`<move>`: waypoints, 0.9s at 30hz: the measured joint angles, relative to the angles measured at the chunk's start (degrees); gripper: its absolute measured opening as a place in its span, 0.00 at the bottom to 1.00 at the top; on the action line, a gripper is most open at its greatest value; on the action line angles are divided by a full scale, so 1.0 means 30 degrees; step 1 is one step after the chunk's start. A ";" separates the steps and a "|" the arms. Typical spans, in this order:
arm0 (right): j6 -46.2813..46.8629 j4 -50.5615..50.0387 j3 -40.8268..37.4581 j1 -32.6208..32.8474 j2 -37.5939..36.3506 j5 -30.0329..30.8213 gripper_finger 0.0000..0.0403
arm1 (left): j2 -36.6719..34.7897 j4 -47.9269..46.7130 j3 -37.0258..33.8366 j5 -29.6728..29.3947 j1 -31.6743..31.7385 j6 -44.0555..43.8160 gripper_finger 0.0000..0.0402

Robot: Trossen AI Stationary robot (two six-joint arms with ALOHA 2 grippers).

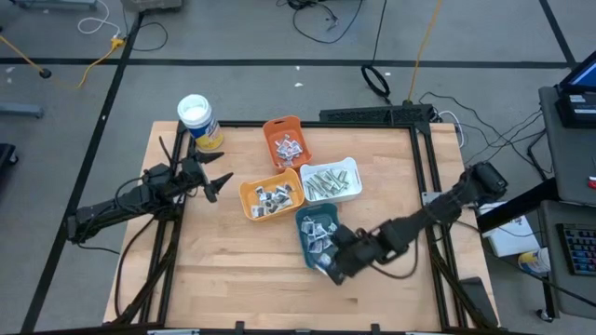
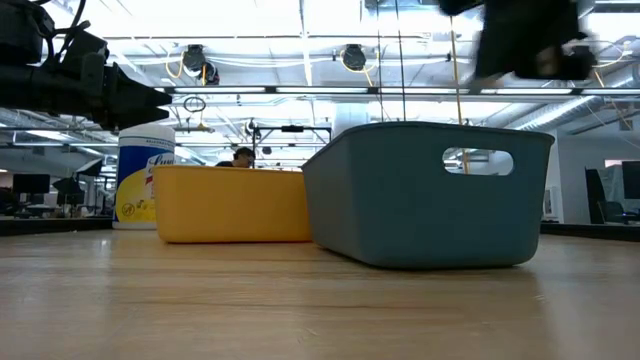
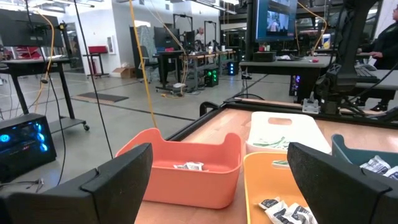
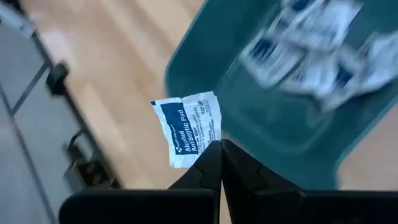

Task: Pick & Place First Aid Supplies
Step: Put the blue alcohol pad into the blue bin

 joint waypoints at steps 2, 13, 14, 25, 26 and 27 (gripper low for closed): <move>-0.0640 0.0001 0.0000 -0.0793 0.0007 -0.0021 0.00 | 0.0000 0.0005 0.0007 0.0000 -0.0007 0.0000 0.94; -0.3037 -0.0201 0.0007 -0.4513 0.0000 -0.0673 0.00 | 0.0000 0.0000 0.0007 0.0000 -0.0007 0.0000 0.94; -0.3161 -0.0348 0.0013 -0.4714 0.0000 -0.0672 0.00 | 0.0000 0.0000 0.0000 0.0000 -0.0007 0.0000 0.94; -0.3976 0.0295 -0.1114 -0.5665 0.1419 -0.0640 0.00 | 0.0000 0.0009 0.0000 0.0000 -0.0005 0.0000 0.94; -0.3925 0.0534 -0.1174 -0.5659 0.1587 -0.0656 0.00 | 0.0000 0.0012 0.0007 0.0000 -0.0007 0.0000 0.94; -0.3916 0.0626 -0.1228 -0.5646 0.1723 -0.0664 0.00 | 0.0000 -0.0002 0.0003 -0.0004 0.0000 0.0000 0.94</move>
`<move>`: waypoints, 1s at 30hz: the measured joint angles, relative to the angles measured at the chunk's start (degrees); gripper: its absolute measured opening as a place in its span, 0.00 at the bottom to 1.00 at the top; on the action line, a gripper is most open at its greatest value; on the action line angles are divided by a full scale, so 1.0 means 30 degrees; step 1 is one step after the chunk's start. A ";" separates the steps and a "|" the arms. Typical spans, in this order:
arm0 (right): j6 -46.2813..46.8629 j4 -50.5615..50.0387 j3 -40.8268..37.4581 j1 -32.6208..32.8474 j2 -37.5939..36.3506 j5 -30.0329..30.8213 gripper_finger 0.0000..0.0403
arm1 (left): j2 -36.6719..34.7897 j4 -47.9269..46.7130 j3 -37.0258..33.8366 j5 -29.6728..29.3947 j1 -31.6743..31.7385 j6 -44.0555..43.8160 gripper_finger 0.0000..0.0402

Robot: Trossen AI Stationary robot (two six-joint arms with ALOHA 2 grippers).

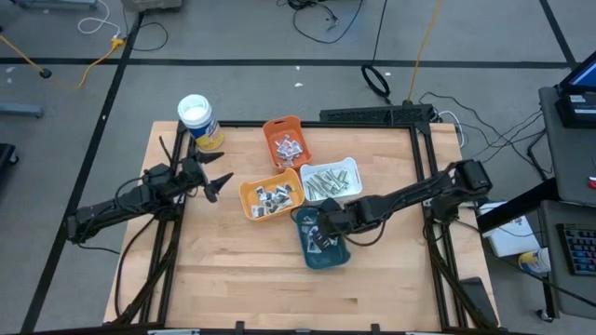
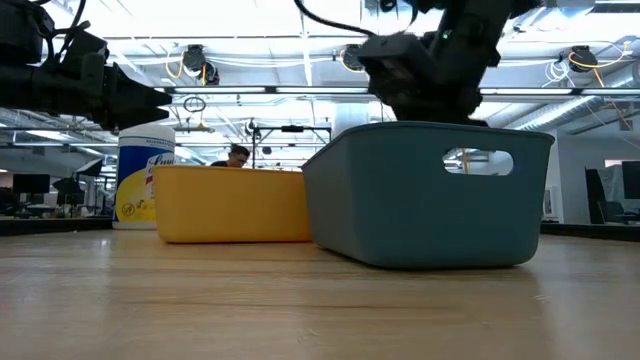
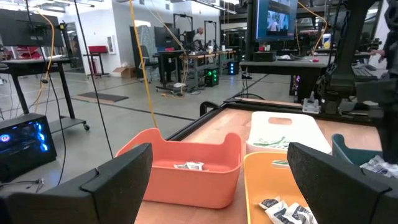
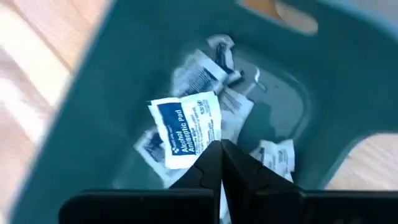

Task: Pick & Place First Aid Supplies
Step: Put the blue alcohol pad into the blue bin, then return to Home Position

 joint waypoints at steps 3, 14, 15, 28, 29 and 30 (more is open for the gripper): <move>-0.0332 0.0251 -0.0069 0.0000 0.0243 0.0000 0.00 | 0.0000 0.0009 0.0004 0.0004 -0.0007 0.0000 0.94; -0.0821 0.0274 -0.0071 -0.0565 0.0117 -0.1432 0.36 | 0.0000 0.0002 0.0002 0.0004 -0.0007 0.0000 0.94; -0.1279 0.0519 -0.0242 -0.0627 -0.0118 -0.1413 0.42 | 0.0000 0.0002 0.0000 0.0004 -0.0006 0.0000 0.94; -1.7848 0.7084 -0.6116 -0.2783 -0.7590 0.3039 0.92 | 0.0000 -0.0004 0.0004 0.0004 0.0000 0.0000 0.94; -1.9277 0.7725 -0.6713 -0.3160 -0.8609 0.3127 0.93 | 0.0000 -0.0020 0.0004 0.0004 -0.0005 0.0000 0.94; -2.0512 0.8547 -0.7260 -0.3574 -0.9535 0.3110 0.94 | 0.0000 -0.0003 0.0002 0.0004 -0.0003 0.0000 0.94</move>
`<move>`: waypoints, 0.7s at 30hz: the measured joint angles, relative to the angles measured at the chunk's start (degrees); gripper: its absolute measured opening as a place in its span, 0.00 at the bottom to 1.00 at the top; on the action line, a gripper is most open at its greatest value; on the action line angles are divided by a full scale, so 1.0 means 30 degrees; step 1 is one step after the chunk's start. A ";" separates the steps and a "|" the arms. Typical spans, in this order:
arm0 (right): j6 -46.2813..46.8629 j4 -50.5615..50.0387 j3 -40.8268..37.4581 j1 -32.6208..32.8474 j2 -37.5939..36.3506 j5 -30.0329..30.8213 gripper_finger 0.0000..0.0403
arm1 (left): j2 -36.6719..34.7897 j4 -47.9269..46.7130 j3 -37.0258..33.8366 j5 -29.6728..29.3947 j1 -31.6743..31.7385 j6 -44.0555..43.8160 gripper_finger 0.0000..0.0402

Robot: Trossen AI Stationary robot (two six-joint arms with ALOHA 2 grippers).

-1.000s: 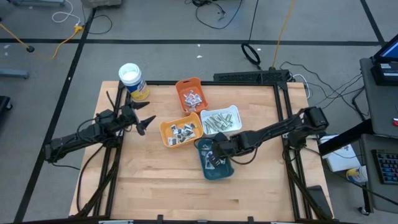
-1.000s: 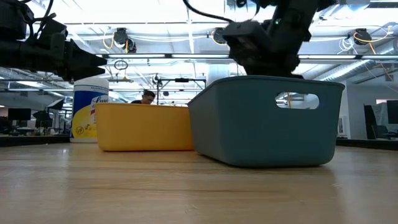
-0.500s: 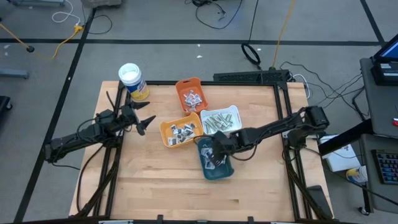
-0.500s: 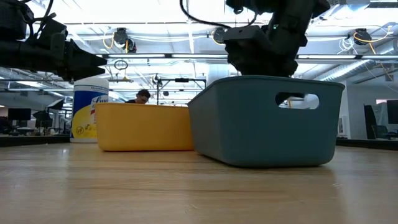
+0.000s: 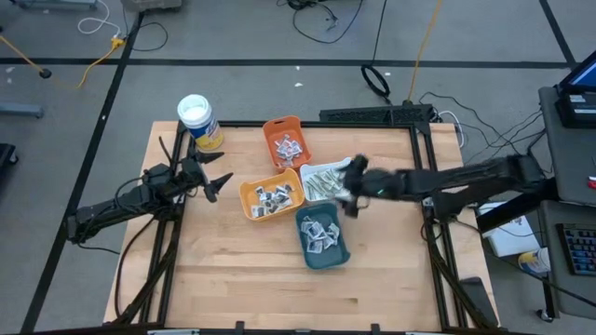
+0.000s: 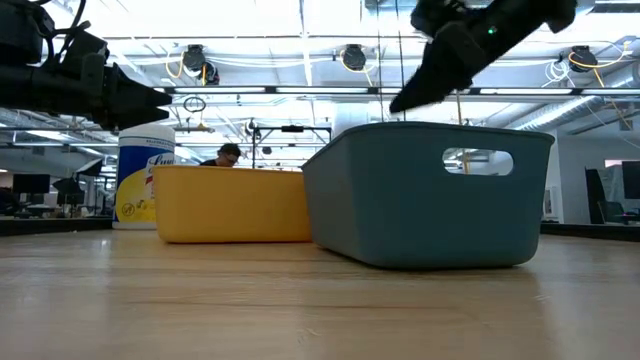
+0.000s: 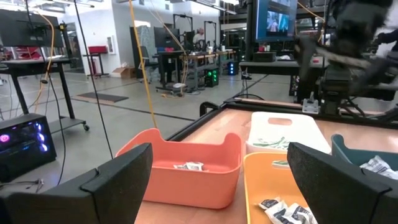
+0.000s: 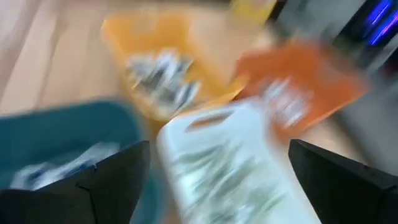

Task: Pick & Place First Aid Supplies
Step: Return to Home Position

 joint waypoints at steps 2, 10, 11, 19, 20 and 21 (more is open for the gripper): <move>-0.1848 0.1653 -0.1218 -0.0853 -0.1895 -0.0236 0.95 | 0.0000 0.0003 0.0001 0.0000 0.0002 0.0000 0.94; -0.4897 0.9303 -0.7042 -0.4048 -0.8785 -0.0492 0.95 | 0.0000 0.0008 0.0001 0.0000 -0.0003 0.0000 0.94; -0.4969 1.0192 -0.7881 -0.4313 -0.9531 -0.0516 0.95 | 0.0000 -0.0031 0.0001 0.0000 0.0000 0.0000 0.94; -0.4711 1.4904 -1.3426 -0.6039 -1.3738 -0.0596 0.95 | 0.0000 -0.0007 0.0001 0.0000 0.0003 0.0000 0.94; -0.4389 1.4718 -1.3796 -0.6237 -1.4107 -0.0589 0.95 | 0.0000 -0.0006 0.0001 0.0000 0.0003 0.0000 0.94; -0.4057 1.4436 -1.4058 -0.6428 -1.4439 -0.0596 0.95 | 0.0000 0.0004 0.0001 0.0000 -0.0004 0.0000 0.94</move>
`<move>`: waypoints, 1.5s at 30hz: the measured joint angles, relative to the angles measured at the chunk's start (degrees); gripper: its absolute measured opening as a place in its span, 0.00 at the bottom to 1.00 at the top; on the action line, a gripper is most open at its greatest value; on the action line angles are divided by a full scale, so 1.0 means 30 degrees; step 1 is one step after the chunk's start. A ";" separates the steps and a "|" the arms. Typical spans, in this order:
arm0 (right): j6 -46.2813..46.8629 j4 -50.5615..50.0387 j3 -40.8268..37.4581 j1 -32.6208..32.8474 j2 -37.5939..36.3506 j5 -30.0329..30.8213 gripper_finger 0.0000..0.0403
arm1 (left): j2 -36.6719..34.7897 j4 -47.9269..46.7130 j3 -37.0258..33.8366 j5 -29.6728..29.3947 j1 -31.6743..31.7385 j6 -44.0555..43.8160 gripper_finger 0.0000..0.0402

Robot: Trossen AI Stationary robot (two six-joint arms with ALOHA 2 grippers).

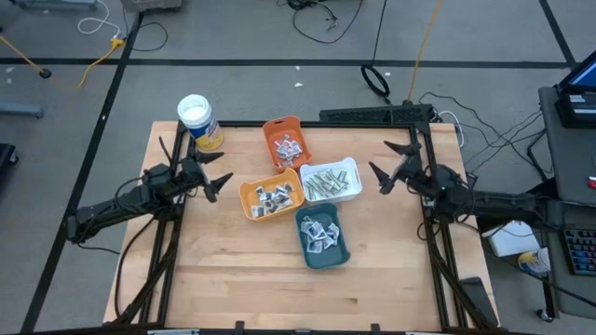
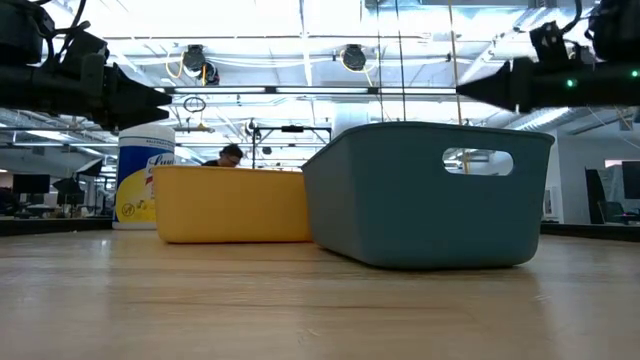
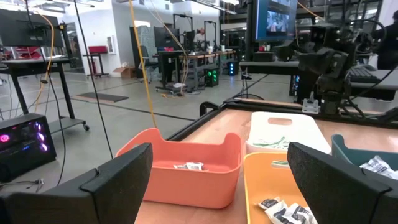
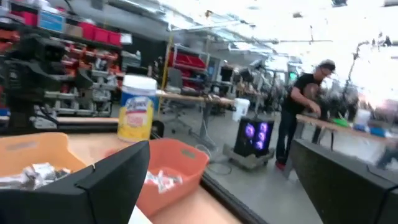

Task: Pick & Place First Aid Supplies
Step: Return to Home Position

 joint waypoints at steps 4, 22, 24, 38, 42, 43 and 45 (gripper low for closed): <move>0.2228 -0.2752 -0.0442 -0.0683 -0.1409 -0.0007 0.95 | 0.0000 0.0000 0.0000 0.0000 0.0003 0.0000 0.94; 0.5161 -0.9450 -0.0518 -0.3257 -0.5937 -0.0025 0.95 | 0.0000 0.0000 0.0000 0.0000 0.0007 0.0000 0.94; 0.5161 -0.9458 -0.0528 -0.3378 -0.6534 -0.0022 0.95 | 0.0000 0.0000 0.0000 0.0000 0.0005 0.0000 0.94; 0.5161 -0.9459 -0.0542 -0.3375 -0.7408 -0.0015 0.95 | 0.0000 0.0000 0.0000 0.0000 0.0000 0.0000 0.94; 0.5161 -0.9640 -0.0550 -0.3367 -0.7393 -0.0015 0.95 | 0.0000 0.0000 0.0000 0.0000 0.0004 0.0000 0.94; 0.5157 -0.9780 -0.0571 -0.3371 -0.7386 -0.0018 0.95 | 0.0000 0.0000 0.0000 0.0000 0.0004 0.0000 0.94; 0.5161 -0.9898 -0.0886 -0.3367 -0.7379 -0.0016 0.95 | 0.0000 0.0000 0.0000 0.0000 0.0004 0.0000 0.94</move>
